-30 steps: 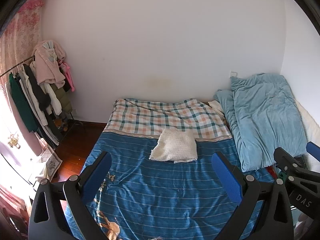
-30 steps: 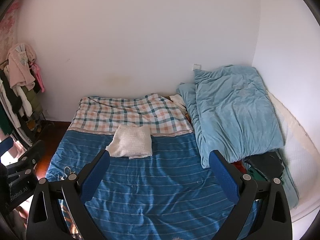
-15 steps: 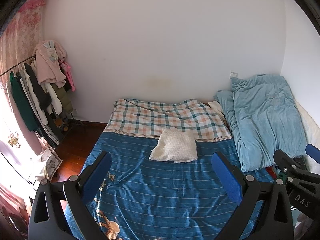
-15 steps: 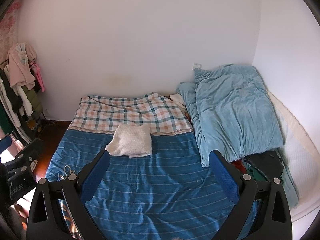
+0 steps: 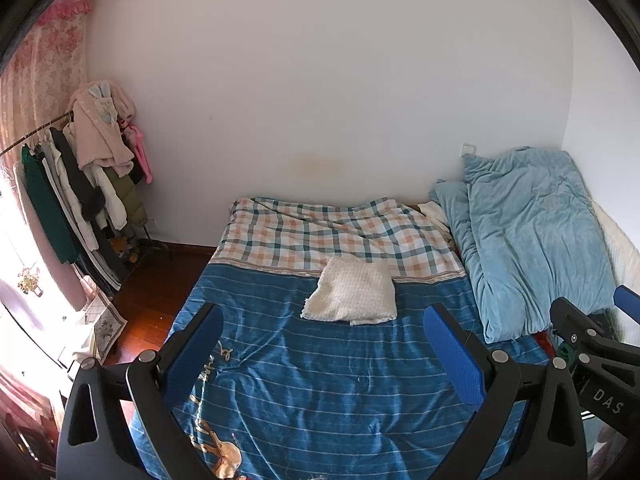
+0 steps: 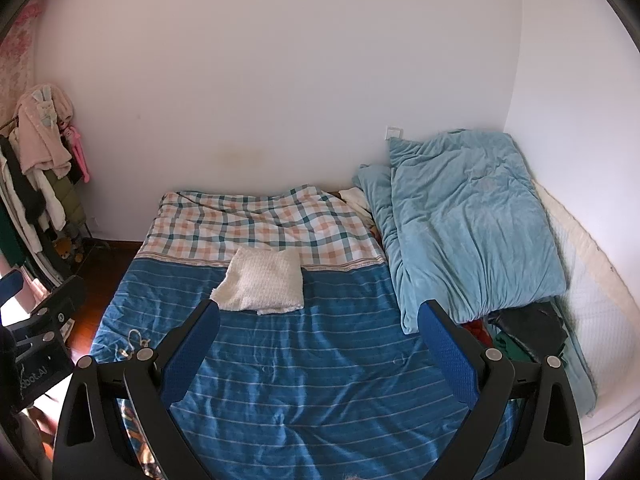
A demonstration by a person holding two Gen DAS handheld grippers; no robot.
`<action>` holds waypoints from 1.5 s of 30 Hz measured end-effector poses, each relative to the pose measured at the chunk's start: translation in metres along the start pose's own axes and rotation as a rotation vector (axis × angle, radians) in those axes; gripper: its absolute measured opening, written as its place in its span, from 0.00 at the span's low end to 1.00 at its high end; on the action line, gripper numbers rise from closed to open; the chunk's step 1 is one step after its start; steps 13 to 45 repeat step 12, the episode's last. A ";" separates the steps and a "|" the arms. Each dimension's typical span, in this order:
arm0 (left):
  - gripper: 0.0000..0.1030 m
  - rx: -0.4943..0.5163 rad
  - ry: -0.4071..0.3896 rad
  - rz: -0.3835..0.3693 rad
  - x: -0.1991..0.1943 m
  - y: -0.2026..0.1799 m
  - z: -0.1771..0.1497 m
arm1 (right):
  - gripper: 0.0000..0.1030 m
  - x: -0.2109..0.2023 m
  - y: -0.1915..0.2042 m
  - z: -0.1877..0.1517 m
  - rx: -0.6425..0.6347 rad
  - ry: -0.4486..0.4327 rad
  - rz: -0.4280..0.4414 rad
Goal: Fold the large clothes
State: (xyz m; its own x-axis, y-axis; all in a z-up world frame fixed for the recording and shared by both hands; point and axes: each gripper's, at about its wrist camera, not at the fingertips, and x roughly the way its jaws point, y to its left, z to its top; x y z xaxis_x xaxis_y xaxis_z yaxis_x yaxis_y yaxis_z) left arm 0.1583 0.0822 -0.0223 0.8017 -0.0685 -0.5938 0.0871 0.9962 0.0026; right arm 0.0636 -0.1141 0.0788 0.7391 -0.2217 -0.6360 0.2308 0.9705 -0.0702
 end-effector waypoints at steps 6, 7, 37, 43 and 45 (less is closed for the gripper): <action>0.99 -0.004 -0.001 0.004 -0.003 0.002 0.000 | 0.98 0.000 0.000 0.000 -0.002 0.000 0.000; 0.99 -0.004 -0.001 0.002 -0.003 0.002 0.000 | 0.98 0.000 0.000 0.000 -0.002 -0.001 -0.001; 0.99 -0.008 -0.003 0.000 -0.005 0.004 0.000 | 0.98 0.000 0.000 -0.001 -0.003 -0.001 -0.003; 0.99 -0.008 -0.003 0.000 -0.005 0.004 0.000 | 0.98 0.000 0.000 -0.001 -0.003 -0.001 -0.003; 0.99 -0.008 -0.003 0.000 -0.005 0.004 0.000 | 0.98 0.000 0.000 -0.001 -0.003 -0.001 -0.003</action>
